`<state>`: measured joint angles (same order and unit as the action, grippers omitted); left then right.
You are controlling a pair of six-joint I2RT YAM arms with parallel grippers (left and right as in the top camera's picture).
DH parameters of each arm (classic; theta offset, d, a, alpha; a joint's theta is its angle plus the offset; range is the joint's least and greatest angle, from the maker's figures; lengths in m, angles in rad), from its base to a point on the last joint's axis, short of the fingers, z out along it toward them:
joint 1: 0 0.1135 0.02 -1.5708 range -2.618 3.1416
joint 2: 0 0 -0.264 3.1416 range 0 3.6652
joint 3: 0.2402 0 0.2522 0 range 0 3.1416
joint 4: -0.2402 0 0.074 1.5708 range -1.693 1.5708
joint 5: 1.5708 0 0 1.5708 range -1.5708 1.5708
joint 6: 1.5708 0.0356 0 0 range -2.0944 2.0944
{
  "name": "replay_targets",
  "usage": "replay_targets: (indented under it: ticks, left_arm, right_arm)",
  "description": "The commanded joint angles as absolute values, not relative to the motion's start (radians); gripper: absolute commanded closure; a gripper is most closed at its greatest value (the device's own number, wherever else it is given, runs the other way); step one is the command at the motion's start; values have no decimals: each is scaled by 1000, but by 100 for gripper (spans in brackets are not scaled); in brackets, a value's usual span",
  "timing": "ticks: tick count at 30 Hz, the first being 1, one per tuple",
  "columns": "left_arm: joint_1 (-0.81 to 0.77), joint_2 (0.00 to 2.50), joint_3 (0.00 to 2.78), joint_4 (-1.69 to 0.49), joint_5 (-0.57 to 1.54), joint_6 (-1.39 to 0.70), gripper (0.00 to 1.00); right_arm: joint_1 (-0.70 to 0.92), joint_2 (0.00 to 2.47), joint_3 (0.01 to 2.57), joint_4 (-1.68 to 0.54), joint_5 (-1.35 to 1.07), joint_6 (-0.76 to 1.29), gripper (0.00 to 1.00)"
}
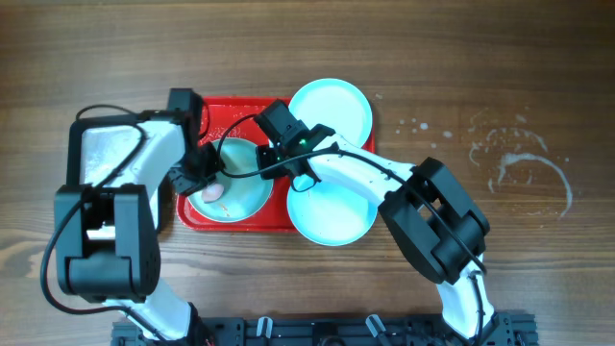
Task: Clean dirty plates on tray and stack at the side
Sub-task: 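Scrub the plate surface with the sponge in the left gripper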
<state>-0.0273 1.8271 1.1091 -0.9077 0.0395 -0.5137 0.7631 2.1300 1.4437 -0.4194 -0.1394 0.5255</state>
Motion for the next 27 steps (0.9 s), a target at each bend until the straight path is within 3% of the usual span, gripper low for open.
replay_targets:
  ticks: [1, 7, 10, 17, 27]
  left_arm:
    - [13, 1856, 1071, -1014, 133, -440, 96]
    - [-4, 1858, 1071, -1067, 273, -385, 96]
    - [-41, 1859, 1071, -992, 392, -344, 96]
    - [-156, 1901, 1071, -773, 399, -348, 96]
    - [-168, 1943, 1071, -459, -16, -593, 96]
  right_arm:
    - [752, 2143, 1451, -419, -117, 525, 96]
    - [752, 2143, 1451, -404, -131, 525, 96]
    - [752, 2143, 1451, -406, -131, 525, 96]
    - [752, 2143, 1451, -411, -131, 524, 96]
    - [752, 2143, 1451, -413, -131, 524, 96]
